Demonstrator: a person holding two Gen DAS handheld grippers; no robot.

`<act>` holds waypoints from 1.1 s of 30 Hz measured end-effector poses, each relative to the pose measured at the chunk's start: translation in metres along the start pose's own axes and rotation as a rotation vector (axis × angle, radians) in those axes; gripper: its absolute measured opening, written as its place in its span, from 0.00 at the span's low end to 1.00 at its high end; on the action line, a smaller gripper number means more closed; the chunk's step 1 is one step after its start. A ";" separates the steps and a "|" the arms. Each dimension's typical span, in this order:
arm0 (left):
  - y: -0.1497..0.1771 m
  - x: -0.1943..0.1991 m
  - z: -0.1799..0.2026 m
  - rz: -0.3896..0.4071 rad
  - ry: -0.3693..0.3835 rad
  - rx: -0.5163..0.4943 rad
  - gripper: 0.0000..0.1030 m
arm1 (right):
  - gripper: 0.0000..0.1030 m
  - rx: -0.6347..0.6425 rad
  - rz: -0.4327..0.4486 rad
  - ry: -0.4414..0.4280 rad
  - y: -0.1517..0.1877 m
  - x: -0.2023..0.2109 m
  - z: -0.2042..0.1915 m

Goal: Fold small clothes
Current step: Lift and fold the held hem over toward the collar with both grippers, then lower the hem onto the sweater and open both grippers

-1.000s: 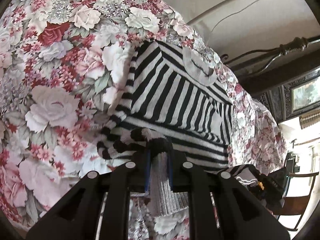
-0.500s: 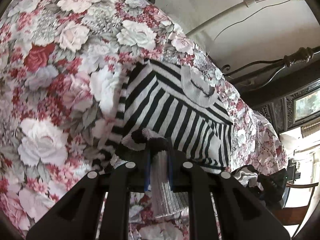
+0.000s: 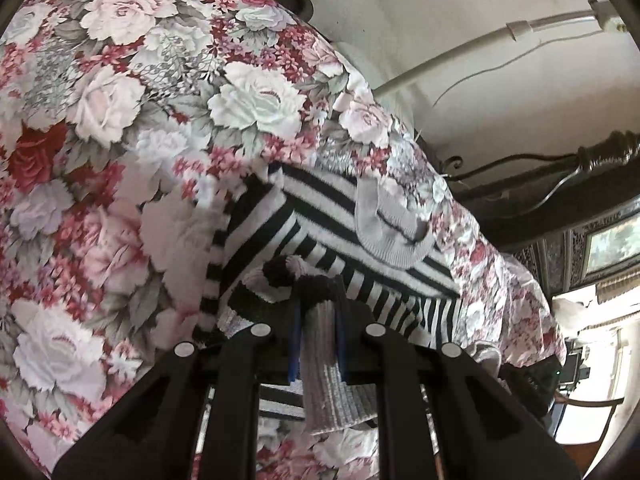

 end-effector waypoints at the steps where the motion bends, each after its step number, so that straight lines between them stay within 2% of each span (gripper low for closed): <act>1: -0.004 -0.003 0.000 0.000 0.002 0.006 0.12 | 0.13 -0.001 0.002 -0.002 -0.005 -0.003 0.001; 7: -0.024 -0.024 0.004 -0.007 -0.004 0.025 0.13 | 0.13 -0.039 0.001 -0.016 -0.029 -0.023 0.009; 22: -0.054 -0.062 0.000 -0.017 -0.010 0.036 0.13 | 0.14 -0.038 -0.028 -0.007 -0.063 -0.072 0.019; 25: -0.058 -0.069 -0.001 -0.014 -0.024 0.034 0.16 | 0.19 -0.029 -0.024 0.002 -0.070 -0.079 0.019; 27: -0.057 -0.070 -0.001 -0.011 -0.035 0.037 0.26 | 0.31 -0.028 -0.019 0.005 -0.074 -0.082 0.021; 28: -0.057 -0.070 -0.001 -0.010 -0.031 0.037 0.30 | 0.50 -0.030 -0.023 -0.004 -0.075 -0.084 0.022; 29: -0.057 -0.067 0.001 -0.003 -0.031 0.032 0.42 | 0.57 -0.031 -0.020 -0.010 -0.076 -0.083 0.022; 30: -0.057 -0.063 0.002 0.010 -0.044 0.028 0.65 | 0.58 -0.028 -0.011 -0.014 -0.076 -0.081 0.021; 31: -0.058 -0.057 0.004 0.037 -0.078 0.025 0.77 | 0.58 -0.018 -0.003 -0.023 -0.077 -0.077 0.018; 32: -0.059 -0.048 0.005 0.085 -0.125 0.021 0.85 | 0.59 -0.011 0.001 -0.032 -0.078 -0.073 0.015; 33: -0.059 -0.040 0.007 0.117 -0.149 0.009 0.85 | 0.59 -0.006 0.007 -0.045 -0.079 -0.069 0.012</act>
Point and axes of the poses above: each gripper's, at about its wrist camera, not at the fingertips, and x roughly against the way its jaws point, z to its right, y to its underside, the point moved 1 cm from there along -x, roughly the way its jaws point, and after that the axes turned 6 degrees about -y, right-handed, at the moved point
